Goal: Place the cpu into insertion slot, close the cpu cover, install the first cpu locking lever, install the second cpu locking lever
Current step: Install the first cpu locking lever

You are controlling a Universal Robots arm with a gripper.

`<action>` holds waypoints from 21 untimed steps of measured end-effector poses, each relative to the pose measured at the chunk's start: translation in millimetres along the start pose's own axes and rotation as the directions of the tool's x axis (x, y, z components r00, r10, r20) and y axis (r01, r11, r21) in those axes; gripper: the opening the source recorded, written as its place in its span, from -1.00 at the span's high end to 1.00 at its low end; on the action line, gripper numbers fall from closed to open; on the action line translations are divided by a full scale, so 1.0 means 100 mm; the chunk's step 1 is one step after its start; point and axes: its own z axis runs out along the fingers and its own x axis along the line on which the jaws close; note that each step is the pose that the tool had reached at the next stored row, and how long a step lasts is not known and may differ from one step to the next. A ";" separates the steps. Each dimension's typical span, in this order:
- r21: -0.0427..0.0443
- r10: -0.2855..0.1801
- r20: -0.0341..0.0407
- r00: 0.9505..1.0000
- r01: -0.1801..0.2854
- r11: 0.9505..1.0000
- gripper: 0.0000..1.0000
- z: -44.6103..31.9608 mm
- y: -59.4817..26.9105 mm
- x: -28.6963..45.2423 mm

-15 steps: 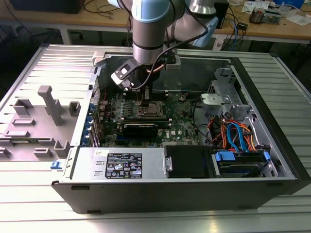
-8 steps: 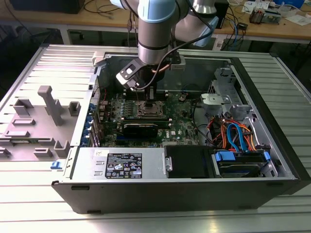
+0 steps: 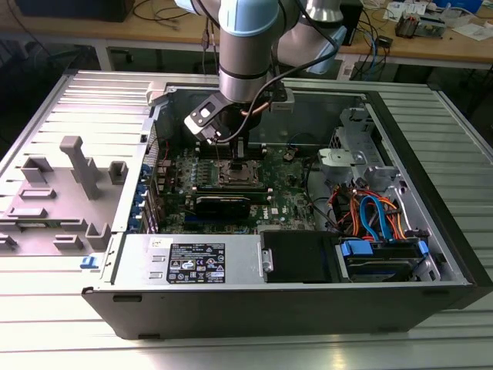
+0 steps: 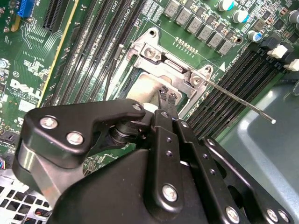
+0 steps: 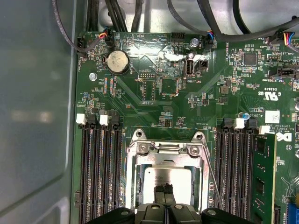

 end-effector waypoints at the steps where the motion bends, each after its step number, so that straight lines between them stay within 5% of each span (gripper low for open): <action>1: 0.000 0.000 0.000 1.000 0.000 1.000 0.79 0.000 0.000 0.000; 5: 0.000 -0.008 0.000 1.000 0.008 1.000 0.79 0.000 -0.008 0.000; 10: 0.001 -0.074 0.001 0.997 0.074 0.997 0.79 -0.010 -0.017 -0.001; 21: 0.001 -0.090 0.001 0.996 0.090 0.996 0.79 -0.193 -0.036 0.003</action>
